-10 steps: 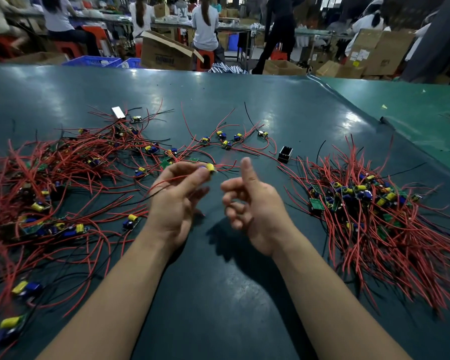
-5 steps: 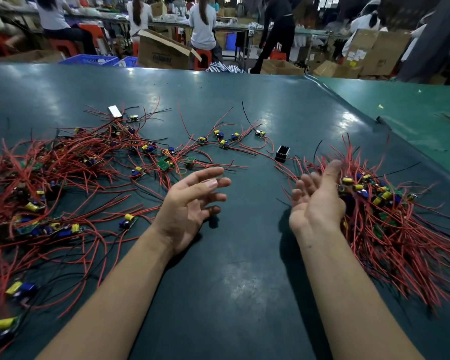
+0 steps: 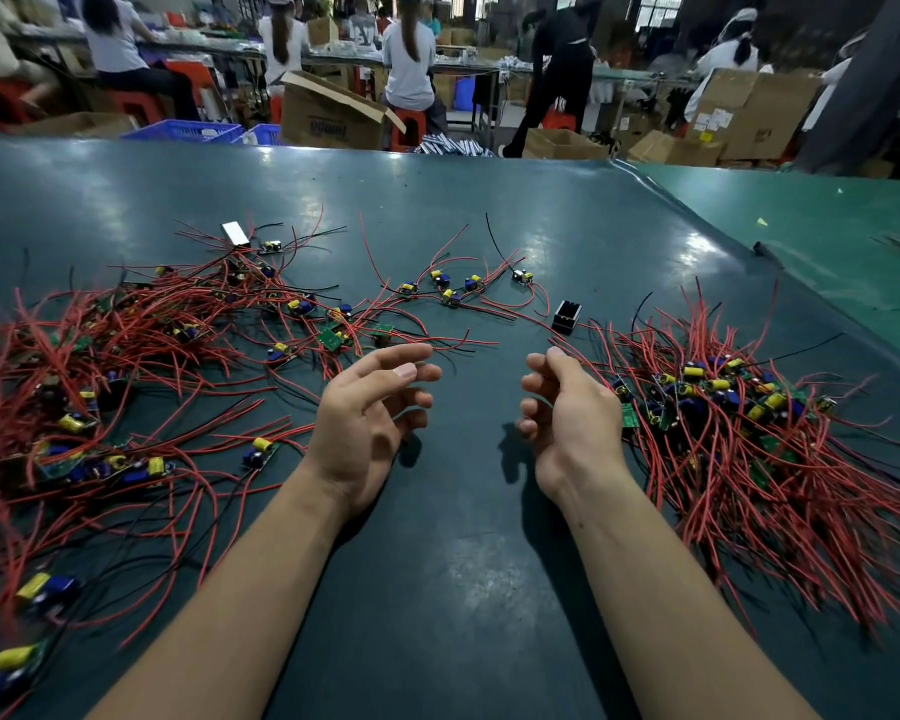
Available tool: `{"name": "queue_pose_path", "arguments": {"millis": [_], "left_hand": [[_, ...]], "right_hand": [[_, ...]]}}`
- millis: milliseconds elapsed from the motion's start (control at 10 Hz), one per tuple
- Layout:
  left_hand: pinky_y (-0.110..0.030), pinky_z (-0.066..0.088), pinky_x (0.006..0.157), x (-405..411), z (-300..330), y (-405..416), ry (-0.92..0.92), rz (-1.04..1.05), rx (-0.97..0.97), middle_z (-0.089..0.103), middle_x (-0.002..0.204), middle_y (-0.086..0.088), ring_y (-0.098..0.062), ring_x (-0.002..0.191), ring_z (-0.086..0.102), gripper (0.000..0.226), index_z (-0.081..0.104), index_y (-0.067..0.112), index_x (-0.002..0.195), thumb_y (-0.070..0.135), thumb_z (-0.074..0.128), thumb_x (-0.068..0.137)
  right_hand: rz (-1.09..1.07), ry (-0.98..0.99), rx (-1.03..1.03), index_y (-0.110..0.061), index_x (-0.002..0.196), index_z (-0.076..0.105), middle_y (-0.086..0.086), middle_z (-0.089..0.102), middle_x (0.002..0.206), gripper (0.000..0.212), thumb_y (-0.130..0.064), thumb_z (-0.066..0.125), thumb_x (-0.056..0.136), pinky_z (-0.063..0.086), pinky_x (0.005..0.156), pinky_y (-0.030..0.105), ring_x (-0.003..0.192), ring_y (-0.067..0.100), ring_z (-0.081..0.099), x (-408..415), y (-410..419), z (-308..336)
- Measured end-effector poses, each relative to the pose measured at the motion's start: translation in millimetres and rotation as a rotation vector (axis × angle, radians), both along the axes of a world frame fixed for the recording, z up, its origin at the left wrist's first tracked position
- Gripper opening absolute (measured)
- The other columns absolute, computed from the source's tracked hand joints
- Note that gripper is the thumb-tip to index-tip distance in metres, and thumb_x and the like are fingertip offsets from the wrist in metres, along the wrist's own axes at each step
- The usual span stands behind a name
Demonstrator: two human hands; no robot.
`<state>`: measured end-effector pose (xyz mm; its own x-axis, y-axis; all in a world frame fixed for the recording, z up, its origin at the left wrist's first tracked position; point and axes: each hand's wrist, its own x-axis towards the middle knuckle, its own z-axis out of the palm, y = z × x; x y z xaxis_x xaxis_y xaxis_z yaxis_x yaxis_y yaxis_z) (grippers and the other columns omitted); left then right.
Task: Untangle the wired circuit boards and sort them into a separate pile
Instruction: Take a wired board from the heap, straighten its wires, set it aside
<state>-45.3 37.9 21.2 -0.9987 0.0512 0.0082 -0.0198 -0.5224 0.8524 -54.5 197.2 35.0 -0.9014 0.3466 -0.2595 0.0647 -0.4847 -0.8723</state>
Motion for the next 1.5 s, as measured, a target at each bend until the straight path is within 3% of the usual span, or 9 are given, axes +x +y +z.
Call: {"name": "queue_pose_path", "arguments": {"millis": [200,300,500,600,800,1100,1300,1400,1500], "left_hand": [[-0.030,0.048,0.066,-7,-3,-17,0.329,0.852,-0.975,0.068,0.080,0.000,-0.017,0.071,0.060,0.011,0.068,0.016,0.091,0.008,0.063,0.087],[-0.038,0.040,0.088,-13,-8,-45,0.224,0.978,-1.306,0.065,0.103,-0.012,-0.033,0.100,0.053,0.018,0.068,0.011,0.102,0.014,0.060,0.087],[-0.050,0.034,0.101,-24,-10,-81,-0.221,0.754,-1.635,0.058,0.131,-0.012,-0.036,0.126,0.043,0.042,0.056,0.018,0.132,0.028,0.054,0.091],[-0.048,0.038,0.098,-28,-11,-84,-0.271,0.675,-1.663,0.065,0.117,-0.014,-0.038,0.117,0.050,0.036,0.062,0.023,0.126,0.031,0.053,0.092],[-0.049,0.024,0.110,-33,-10,-87,-0.239,0.662,-1.692,0.036,0.153,-0.002,-0.032,0.130,0.027,0.052,0.049,0.031,0.139,0.020,0.053,0.088],[-0.044,0.024,0.085,-34,-11,-87,-0.268,0.633,-1.739,0.062,0.112,-0.001,-0.030,0.115,0.031,0.011,0.066,0.029,0.077,0.036,0.063,0.085],[-0.047,0.025,0.102,-38,-13,-85,-0.071,0.545,-1.619,0.060,0.131,0.009,-0.025,0.130,0.035,0.038,0.059,0.027,0.057,0.043,0.056,0.091],[-0.050,0.032,0.095,-38,-12,-85,-0.063,0.647,-1.606,0.066,0.112,-0.002,-0.033,0.117,0.046,0.012,0.059,0.026,0.081,0.033,0.060,0.090],[-0.050,0.034,0.097,-36,-12,-87,-0.126,0.664,-1.562,0.063,0.112,-0.004,-0.034,0.116,0.045,0.037,0.053,0.022,0.119,0.014,0.062,0.084]], "right_hand": [[0.014,0.022,0.023,-0.012,0.076,0.064,-0.006,0.053,0.053,0.026,-0.022,0.054,0.098,0.029,0.036,0.016,0.040,0.008,0.038,0,0,-1],[0.026,0.024,0.025,-0.012,0.077,0.064,-0.006,0.053,0.053,0.026,-0.022,0.054,0.098,0.029,0.036,0.017,0.041,0.008,0.038,1,0,-1],[0.034,0.027,0.034,-0.012,0.077,0.064,-0.006,0.054,0.052,0.025,-0.022,0.055,0.098,0.030,0.036,0.018,0.041,0.007,0.039,2,0,-1],[0.037,0.022,0.039,-0.012,0.076,0.065,-0.007,0.054,0.052,0.026,-0.022,0.055,0.098,0.030,0.036,0.018,0.041,0.007,0.040,2,0,-1],[0.036,0.021,0.053,-0.012,0.076,0.065,-0.008,0.054,0.051,0.026,-0.022,0.055,0.098,0.030,0.036,0.017,0.040,0.006,0.040,1,1,-1],[0.044,0.017,0.068,-0.012,0.076,0.065,-0.008,0.055,0.051,0.026,-0.022,0.055,0.098,0.030,0.037,0.018,0.041,0.006,0.040,2,-1,-3],[0.043,0.017,0.074,-0.013,0.076,0.065,-0.008,0.055,0.051,0.026,-0.022,0.055,0.097,0.030,0.037,0.018,0.041,0.006,0.040,2,0,-2],[0.046,0.016,0.076,-0.012,0.076,0.065,-0.007,0.055,0.052,0.025,-0.022,0.055,0.097,0.030,0.038,0.018,0.041,0.006,0.041,3,0,-2],[0.043,0.018,0.076,-0.012,0.076,0.065,-0.007,0.055,0.052,0.025,-0.022,0.055,0.097,0.030,0.037,0.018,0.041,0.006,0.041,4,1,-2]]}}
